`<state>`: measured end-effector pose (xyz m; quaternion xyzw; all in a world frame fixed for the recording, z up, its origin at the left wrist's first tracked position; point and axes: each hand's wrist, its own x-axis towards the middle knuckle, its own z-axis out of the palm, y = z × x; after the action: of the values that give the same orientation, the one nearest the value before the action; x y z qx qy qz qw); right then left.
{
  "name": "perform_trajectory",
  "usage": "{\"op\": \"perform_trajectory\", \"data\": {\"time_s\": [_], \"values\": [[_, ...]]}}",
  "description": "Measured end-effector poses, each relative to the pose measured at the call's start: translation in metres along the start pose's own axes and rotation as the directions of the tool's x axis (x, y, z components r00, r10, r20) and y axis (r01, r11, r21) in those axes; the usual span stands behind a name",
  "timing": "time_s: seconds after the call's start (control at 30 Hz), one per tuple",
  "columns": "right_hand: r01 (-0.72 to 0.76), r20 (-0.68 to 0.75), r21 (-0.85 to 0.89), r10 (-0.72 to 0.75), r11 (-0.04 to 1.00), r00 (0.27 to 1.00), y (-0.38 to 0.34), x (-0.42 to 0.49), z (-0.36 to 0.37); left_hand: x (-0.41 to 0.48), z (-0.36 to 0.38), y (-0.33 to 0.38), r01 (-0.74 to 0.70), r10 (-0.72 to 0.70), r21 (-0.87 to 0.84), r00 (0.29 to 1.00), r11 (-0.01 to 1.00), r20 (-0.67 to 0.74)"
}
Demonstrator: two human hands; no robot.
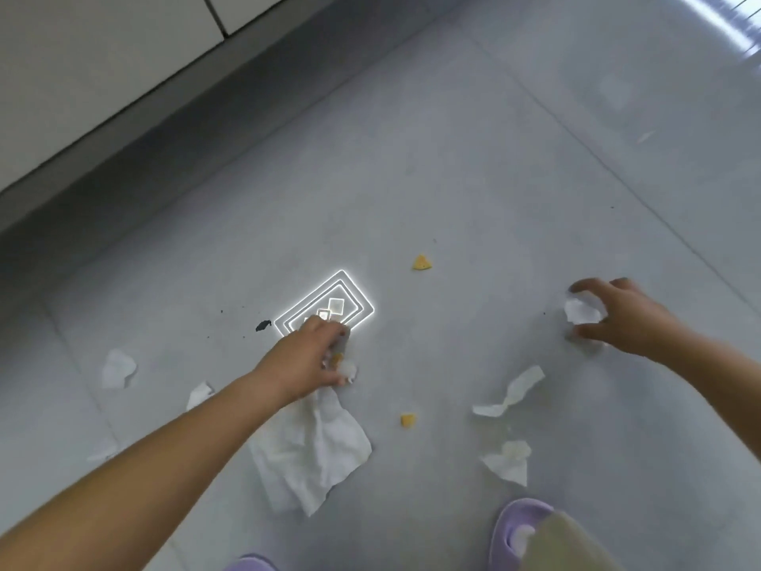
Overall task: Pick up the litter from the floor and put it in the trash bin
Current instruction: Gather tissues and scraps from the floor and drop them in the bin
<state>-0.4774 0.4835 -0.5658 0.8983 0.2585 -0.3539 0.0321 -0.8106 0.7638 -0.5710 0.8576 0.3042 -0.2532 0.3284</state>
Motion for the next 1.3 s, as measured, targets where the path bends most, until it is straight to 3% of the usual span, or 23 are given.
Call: {"op": "perform_trajectory", "data": {"time_s": [0.07,0.2,0.3,0.43,0.53,0.67,0.77,0.87,0.97,1.07,1.3], "values": [[0.052,0.004,0.028,-0.052,0.998,0.999,0.001,0.009,0.011,0.003,0.009,-0.009,-0.069,0.070,0.058,0.997,0.996,-0.020],[0.218,-0.138,-0.019,-0.218,0.976,0.966,0.006,0.014,0.029,0.009,0.021,-0.020,-0.157,0.166,0.103,0.982,0.982,-0.090],[0.285,-0.130,-0.053,-0.289,0.957,0.948,-0.001,0.016,0.029,0.013,0.023,-0.024,-0.184,0.192,0.070,0.975,0.980,-0.115],[0.393,-0.119,0.038,-0.387,0.919,0.915,-0.030,0.000,0.016,0.017,0.020,-0.021,-0.184,0.190,0.056,0.974,0.981,-0.121],[0.550,0.040,0.056,-0.552,0.833,0.833,-0.060,-0.024,0.016,0.019,0.017,-0.020,-0.213,0.224,0.089,0.966,0.973,-0.131],[0.667,0.280,-0.254,-0.607,0.700,0.744,-0.069,-0.046,0.055,0.016,0.014,-0.017,-0.218,0.234,0.119,0.963,0.969,-0.137],[0.710,0.324,-0.388,-0.635,0.587,0.702,-0.060,-0.051,0.077,0.015,0.008,-0.010,-0.188,0.208,0.121,0.963,0.975,-0.171],[0.719,0.328,-0.357,-0.640,0.597,0.695,-0.055,-0.052,0.082,0.016,-0.002,-0.010,-0.133,0.154,0.108,0.964,0.985,-0.218],[0.684,0.256,-0.267,-0.634,0.679,0.730,-0.067,-0.046,0.074,0.015,-0.013,-0.010,-0.112,0.122,0.053,0.958,0.992,-0.259],[0.627,0.085,-0.150,-0.622,0.764,0.779,-0.101,-0.032,0.055,0.010,-0.022,-0.009,-0.089,0.089,0.011,0.953,0.996,-0.289],[0.548,-0.188,0.065,-0.529,0.834,0.827,-0.186,0.031,0.031,-0.007,-0.021,-0.011,-0.014,-0.003,-0.053,0.947,0.999,-0.321]]}}
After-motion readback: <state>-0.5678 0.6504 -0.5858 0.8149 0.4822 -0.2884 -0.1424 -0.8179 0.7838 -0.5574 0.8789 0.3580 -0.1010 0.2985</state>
